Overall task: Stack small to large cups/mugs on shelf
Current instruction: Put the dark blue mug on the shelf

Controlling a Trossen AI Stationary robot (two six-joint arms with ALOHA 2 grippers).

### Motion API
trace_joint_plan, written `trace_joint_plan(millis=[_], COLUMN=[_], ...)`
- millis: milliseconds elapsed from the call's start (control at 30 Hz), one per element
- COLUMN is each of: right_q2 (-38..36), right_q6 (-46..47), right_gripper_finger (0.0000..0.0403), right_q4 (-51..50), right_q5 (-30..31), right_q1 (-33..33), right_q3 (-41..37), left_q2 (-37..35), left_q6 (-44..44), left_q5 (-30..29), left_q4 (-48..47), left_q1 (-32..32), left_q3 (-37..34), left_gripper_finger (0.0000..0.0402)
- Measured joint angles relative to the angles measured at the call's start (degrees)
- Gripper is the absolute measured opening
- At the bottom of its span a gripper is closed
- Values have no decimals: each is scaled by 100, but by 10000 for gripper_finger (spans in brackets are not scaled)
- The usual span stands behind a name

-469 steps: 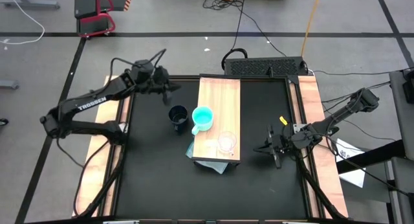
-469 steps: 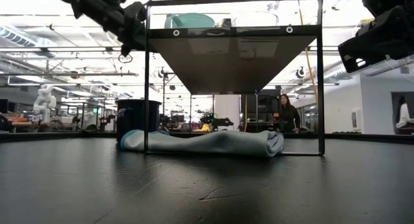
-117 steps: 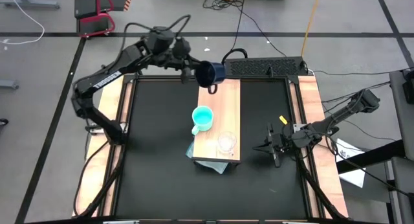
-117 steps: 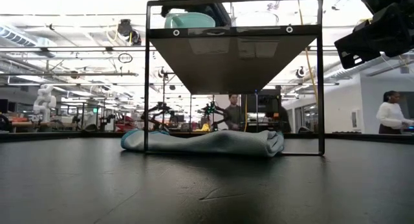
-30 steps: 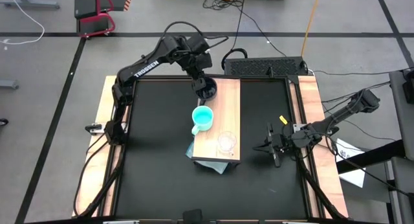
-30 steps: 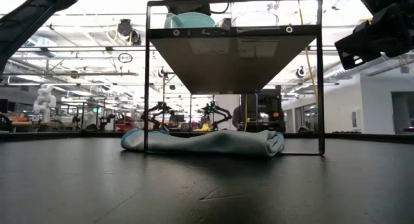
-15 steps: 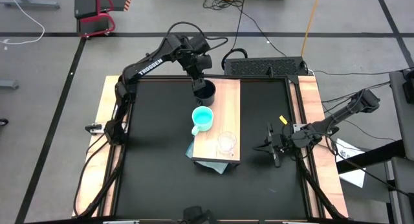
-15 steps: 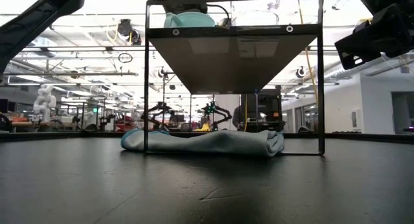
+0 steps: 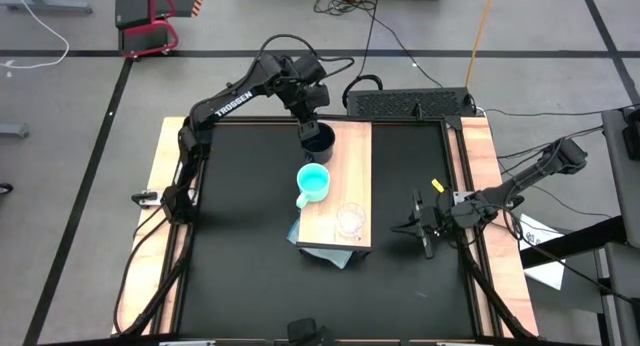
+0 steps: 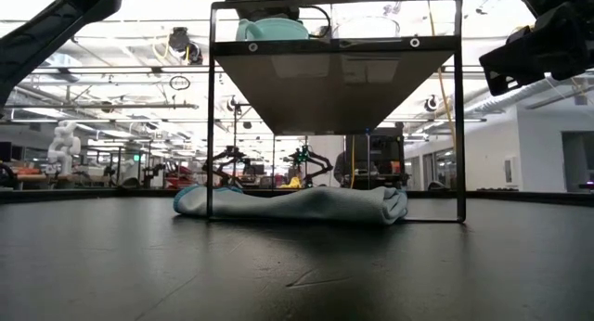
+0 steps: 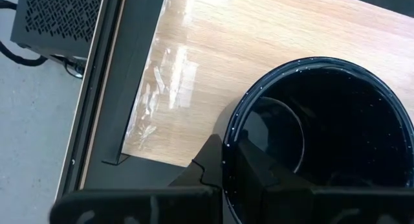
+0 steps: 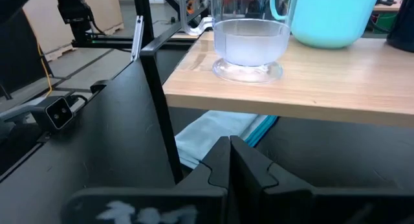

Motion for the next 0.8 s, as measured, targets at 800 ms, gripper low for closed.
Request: trace_joint_plan(millis=[800], right_q2=[0], right_q6=[83], right_gripper_finger=[0], right_q4=[-9], right_q5=[9], right_q1=[0], right_q3=[2], left_q2=[13], left_q6=[-113], left_q5=[89], left_q4=[364], left_q1=[-63], left_q3=[-10], left_gripper_finger=[16])
